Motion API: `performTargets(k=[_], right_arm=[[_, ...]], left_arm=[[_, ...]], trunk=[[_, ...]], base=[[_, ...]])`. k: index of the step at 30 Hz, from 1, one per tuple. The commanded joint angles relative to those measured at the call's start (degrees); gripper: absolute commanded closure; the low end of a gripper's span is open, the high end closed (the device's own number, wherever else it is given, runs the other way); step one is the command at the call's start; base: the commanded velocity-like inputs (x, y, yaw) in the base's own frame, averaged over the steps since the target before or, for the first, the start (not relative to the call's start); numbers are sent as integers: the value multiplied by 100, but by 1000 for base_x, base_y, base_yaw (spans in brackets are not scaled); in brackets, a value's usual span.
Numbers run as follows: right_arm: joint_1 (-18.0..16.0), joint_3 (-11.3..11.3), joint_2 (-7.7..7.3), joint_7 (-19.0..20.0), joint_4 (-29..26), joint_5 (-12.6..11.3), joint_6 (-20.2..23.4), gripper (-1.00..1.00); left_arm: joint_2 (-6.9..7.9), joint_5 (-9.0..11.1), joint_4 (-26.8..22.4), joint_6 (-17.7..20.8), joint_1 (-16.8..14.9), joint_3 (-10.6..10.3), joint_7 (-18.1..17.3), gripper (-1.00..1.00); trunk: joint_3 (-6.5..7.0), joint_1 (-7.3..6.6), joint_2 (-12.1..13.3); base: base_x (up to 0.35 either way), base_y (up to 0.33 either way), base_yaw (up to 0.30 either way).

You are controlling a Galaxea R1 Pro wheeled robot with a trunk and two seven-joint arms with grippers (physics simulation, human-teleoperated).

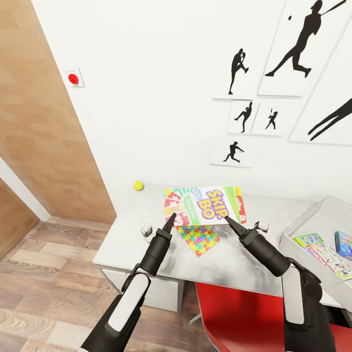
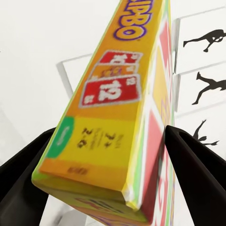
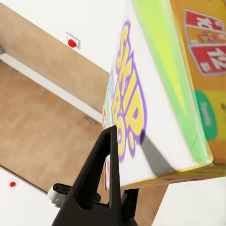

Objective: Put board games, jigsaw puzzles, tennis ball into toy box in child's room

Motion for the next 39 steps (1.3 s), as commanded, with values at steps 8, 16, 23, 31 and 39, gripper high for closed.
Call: performTargets(k=[8, 16, 23, 31, 39], right_arm=[[-9, -14, 6, 34, -11, -162, 106, 100], [-9, -15, 6, 35, -15, -162, 106, 100], [-9, -15, 6, 35, -21, -162, 109, 100], [-9, -15, 6, 36, -24, -162, 113, 100], [-12, -15, 6, 34, -25, -162, 114, 100]], left_arm=[[5, 89, 94, -8, -5, -7, 7, -100], [4, 87, 94, -1, -11, -7, 7, -100], [4, 82, 94, 1, -37, -7, 7, -100], [6, 81, 94, 2, -68, -13, 7, -100], [11, 70, 94, 10, -73, -10, 7, -100]], trunk=[[-9, 3, -11], [-9, 3, -11], [-9, 3, -11], [-9, 3, -11], [-9, 3, -11]], base=[[0, 0, 0], [0, 0, 0], [0, 0, 0], [0, 0, 0], [0, 0, 0]])
